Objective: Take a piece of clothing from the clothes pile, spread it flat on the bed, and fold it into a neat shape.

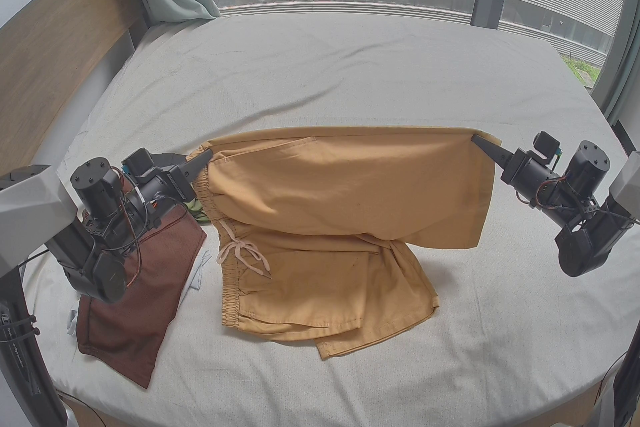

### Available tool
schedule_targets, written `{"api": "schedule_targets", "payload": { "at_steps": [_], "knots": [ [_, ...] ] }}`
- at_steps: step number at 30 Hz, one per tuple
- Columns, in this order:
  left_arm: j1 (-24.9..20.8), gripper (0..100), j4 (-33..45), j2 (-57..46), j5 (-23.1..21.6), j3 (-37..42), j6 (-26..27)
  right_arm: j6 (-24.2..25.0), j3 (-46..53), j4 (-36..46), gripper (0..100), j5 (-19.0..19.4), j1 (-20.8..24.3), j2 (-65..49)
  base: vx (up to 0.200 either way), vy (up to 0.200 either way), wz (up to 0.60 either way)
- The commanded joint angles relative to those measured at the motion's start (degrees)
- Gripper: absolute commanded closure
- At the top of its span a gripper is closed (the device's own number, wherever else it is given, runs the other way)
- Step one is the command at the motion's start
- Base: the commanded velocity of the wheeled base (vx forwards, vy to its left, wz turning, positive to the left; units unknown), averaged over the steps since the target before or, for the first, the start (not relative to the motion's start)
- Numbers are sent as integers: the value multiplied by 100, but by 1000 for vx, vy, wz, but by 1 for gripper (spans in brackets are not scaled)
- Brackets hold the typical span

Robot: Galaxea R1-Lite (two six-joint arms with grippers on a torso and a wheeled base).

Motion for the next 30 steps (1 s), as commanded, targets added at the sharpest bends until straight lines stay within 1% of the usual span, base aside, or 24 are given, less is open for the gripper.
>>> {"api": "schedule_targets", "payload": {
  "at_steps": [1,11,15,16,17,21,25,30],
  "knots": [
    [13,100,-8,152,4,-145,-23,-3,-280,-3,100,1,3,343,0,0,0],
    [22,100,-8,442,22,-400,-23,6,-772,-3,100,-8,12,809,0,0,0],
    [22,100,-8,539,145,-514,-15,6,-965,-3,100,-25,12,941,0,0,0],
    [-13,100,1,609,303,-655,-32,6,-1168,-3,100,-43,12,1064,0,0,0],
    [-13,100,-8,645,338,-690,-41,6,-1229,-3,100,-43,12,1090,0,0,0],
    [-13,100,-8,820,356,-901,-76,32,-1484,5,100,-43,12,1231,0,0,0],
    [13,100,1,996,373,-1165,-340,155,-1844,5,100,-43,3,1477,0,0,0],
    [-4,100,1,1207,382,-1384,-454,252,-2328,14,100,-25,3,1785,0,0,0]
  ]
}}
